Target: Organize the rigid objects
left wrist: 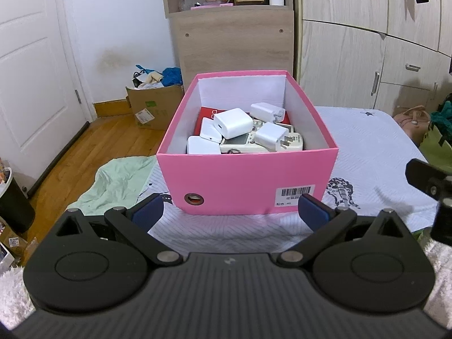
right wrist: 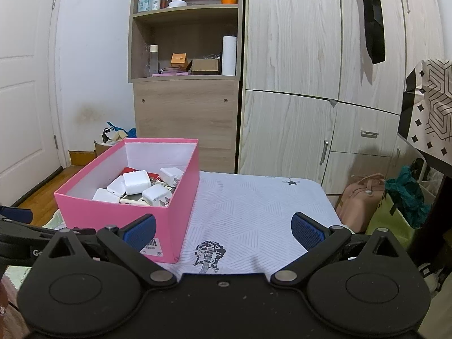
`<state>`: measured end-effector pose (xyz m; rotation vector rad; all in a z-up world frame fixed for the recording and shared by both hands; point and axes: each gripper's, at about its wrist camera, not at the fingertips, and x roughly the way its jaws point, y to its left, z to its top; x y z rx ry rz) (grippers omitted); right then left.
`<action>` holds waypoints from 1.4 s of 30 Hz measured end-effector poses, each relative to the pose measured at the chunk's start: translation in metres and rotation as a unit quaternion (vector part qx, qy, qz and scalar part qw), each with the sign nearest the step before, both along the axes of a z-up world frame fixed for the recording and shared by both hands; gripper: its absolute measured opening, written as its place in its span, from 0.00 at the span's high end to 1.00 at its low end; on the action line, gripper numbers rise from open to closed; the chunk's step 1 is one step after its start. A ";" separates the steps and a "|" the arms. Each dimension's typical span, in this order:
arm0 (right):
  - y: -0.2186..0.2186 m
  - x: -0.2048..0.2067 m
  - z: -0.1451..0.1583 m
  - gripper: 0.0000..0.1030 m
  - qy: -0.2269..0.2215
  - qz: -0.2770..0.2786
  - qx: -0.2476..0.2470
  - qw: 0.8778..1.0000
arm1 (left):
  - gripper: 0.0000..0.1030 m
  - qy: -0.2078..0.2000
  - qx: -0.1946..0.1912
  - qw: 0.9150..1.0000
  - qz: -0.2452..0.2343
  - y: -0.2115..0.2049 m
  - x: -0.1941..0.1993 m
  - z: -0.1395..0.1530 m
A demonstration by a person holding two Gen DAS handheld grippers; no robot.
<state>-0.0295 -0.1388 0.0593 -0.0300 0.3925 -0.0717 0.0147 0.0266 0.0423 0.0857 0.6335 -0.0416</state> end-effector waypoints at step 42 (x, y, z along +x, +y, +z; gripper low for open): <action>-0.010 -0.008 0.005 0.00 -0.014 0.002 0.027 1.000 | 0.00 0.005 0.001 1.000 0.013 0.004 0.002 0.000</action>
